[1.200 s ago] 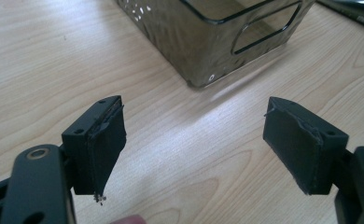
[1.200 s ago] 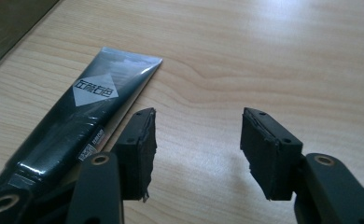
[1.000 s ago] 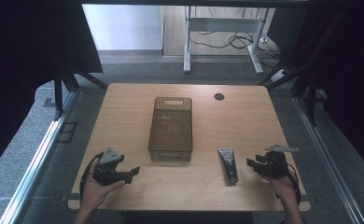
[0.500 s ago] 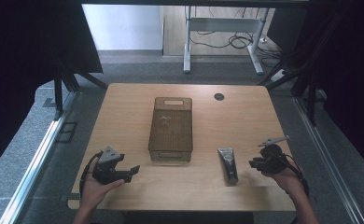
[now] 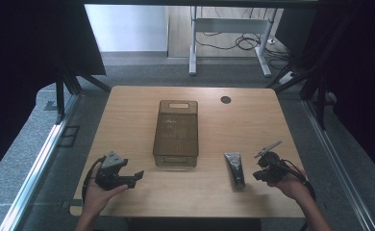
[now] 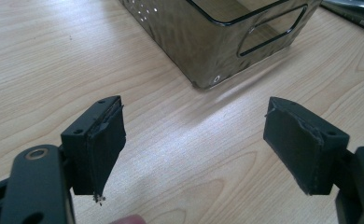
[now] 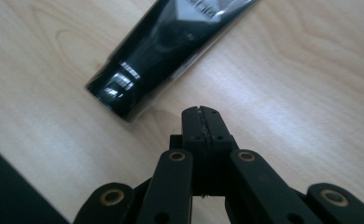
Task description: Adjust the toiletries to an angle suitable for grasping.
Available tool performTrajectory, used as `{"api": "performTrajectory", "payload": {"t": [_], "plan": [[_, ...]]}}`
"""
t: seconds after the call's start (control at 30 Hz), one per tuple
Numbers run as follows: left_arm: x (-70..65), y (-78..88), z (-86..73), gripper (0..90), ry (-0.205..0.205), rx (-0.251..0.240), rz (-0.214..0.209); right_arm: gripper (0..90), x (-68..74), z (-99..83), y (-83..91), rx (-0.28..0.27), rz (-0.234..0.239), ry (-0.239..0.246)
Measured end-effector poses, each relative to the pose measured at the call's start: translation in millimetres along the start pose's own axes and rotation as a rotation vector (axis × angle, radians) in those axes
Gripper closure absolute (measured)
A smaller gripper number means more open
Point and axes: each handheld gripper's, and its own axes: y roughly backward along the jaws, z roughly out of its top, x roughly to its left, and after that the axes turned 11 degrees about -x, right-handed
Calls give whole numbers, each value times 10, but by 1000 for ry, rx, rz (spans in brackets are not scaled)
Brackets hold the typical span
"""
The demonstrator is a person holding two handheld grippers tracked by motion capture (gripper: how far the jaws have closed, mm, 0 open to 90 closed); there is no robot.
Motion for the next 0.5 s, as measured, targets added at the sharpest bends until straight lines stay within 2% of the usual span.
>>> {"api": "performTrajectory", "payload": {"t": [0.07,0.27,0.33,0.5], "plan": [[-6,2,1,210,-7,5,-2,900,42,-19,-30,30,9,19],[-26,-38,-9,211,-13,19,-9,900,107,-17,-108,71,31,56],[-35,-38,-8,211,-19,22,-14,900,118,-6,-128,71,44,50],[-38,-32,-5,211,-17,19,-12,900,177,19,-161,73,56,69]]}}
